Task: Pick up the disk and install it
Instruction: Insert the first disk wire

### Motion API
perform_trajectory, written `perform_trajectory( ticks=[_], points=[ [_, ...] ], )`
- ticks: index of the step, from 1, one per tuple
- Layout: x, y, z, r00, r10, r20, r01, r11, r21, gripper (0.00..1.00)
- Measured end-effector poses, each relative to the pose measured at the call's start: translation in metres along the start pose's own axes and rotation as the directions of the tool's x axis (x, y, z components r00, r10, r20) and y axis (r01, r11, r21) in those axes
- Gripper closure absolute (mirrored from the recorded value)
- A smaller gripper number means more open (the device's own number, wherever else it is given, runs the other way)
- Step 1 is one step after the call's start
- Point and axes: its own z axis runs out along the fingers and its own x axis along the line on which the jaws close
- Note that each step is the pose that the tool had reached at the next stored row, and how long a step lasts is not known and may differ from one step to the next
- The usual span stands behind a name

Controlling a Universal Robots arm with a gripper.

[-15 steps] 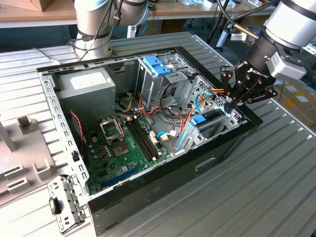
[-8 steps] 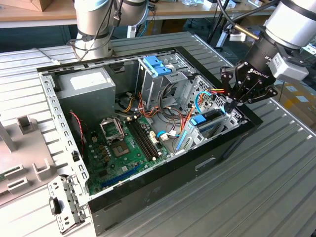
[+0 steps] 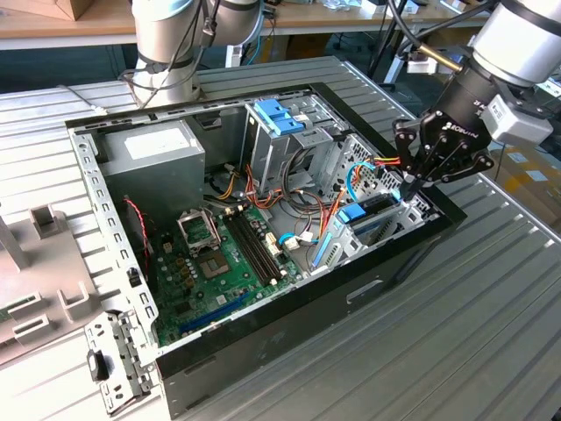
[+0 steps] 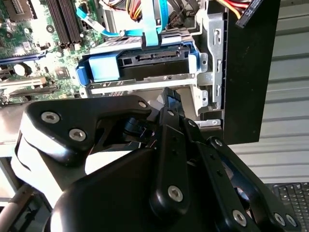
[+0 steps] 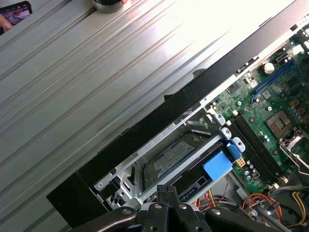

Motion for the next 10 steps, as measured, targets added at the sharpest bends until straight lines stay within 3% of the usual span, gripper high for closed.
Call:
perform_trajectory(
  ticks=[10],
  points=[
    [0.0024,-0.0111,0.0002,0.9987,-0.052,-0.0016,0.052,0.9986,-0.0037,0.89]
  ],
)
